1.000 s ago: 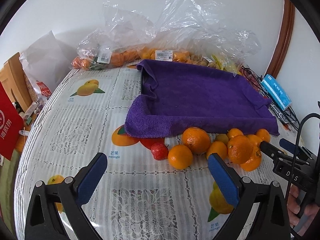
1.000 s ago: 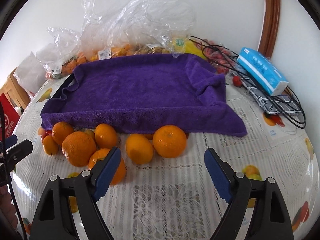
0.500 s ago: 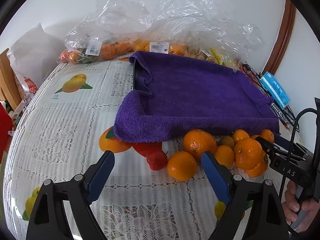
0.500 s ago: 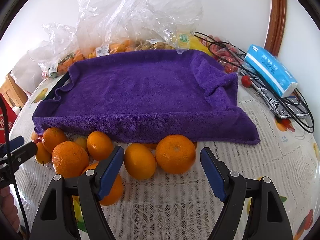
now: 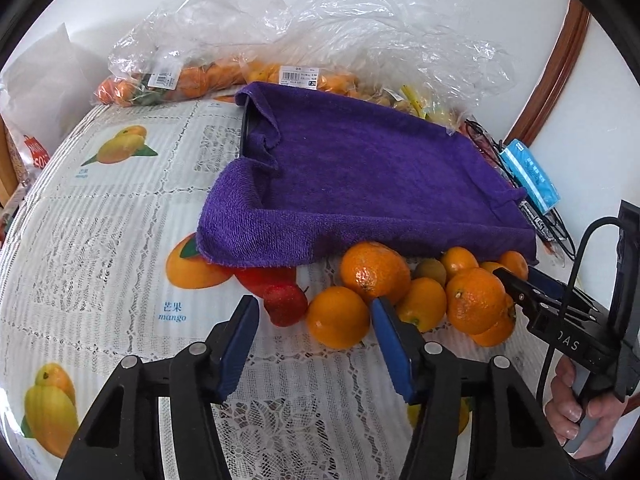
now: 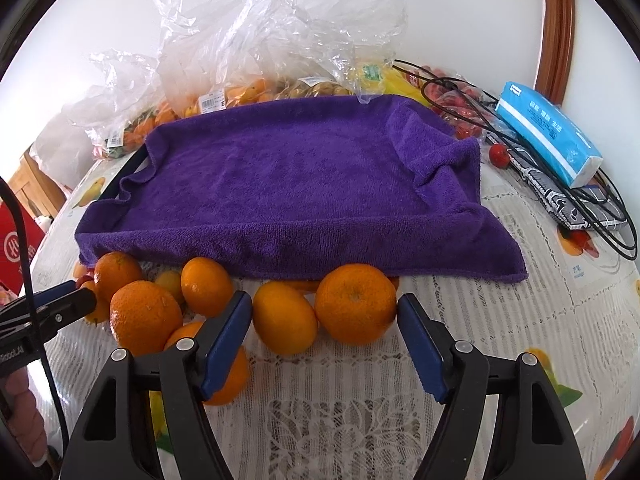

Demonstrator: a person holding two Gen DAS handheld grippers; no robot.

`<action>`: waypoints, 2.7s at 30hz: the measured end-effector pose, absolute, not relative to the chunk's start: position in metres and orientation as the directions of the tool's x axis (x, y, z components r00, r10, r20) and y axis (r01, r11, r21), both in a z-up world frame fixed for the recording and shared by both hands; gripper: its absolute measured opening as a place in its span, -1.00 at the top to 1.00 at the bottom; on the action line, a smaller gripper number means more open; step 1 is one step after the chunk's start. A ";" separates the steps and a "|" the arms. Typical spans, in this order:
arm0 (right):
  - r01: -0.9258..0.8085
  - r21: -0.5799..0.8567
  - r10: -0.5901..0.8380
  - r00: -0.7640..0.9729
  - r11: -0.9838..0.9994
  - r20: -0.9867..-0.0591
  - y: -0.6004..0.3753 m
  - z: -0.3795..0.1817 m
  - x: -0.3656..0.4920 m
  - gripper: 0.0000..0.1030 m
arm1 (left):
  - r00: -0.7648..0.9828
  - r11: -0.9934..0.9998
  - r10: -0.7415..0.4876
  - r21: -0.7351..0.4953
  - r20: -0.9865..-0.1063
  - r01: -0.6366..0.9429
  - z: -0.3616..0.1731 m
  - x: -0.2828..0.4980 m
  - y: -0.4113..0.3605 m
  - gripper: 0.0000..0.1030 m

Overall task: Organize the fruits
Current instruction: 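Move the right tool toward the oranges and close on a large orange, then lift the orange with the right tool and carry it over the purple towel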

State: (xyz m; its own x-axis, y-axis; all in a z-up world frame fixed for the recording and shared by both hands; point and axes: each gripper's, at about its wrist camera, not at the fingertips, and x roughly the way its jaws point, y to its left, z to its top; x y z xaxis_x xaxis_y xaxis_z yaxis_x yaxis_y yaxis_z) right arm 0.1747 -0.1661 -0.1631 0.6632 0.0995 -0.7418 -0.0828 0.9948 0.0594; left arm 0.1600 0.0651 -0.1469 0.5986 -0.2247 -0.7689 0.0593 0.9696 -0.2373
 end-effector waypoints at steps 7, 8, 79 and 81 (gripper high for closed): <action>-0.104 0.048 0.106 0.666 0.993 -0.739 -0.168 -0.163 0.165 -0.35 | 0.606 0.971 -0.219 -0.233 -0.764 0.057 -0.147 0.159 0.064 -0.02; -0.107 0.052 0.110 0.665 0.993 -0.738 -0.169 -0.164 0.165 -0.35 | 0.603 0.970 -0.222 -0.239 -0.766 0.053 -0.148 0.160 0.064 -0.02; -0.112 0.082 0.137 0.689 0.990 -0.712 -0.196 -0.168 0.169 0.17 | 0.605 0.991 -0.115 -0.134 -0.788 0.014 -0.145 0.145 0.047 0.38; -0.106 0.081 0.133 0.694 0.991 -0.708 -0.198 -0.165 0.164 0.17 | 0.610 0.990 -0.116 -0.138 -0.784 0.012 -0.141 0.141 0.048 0.38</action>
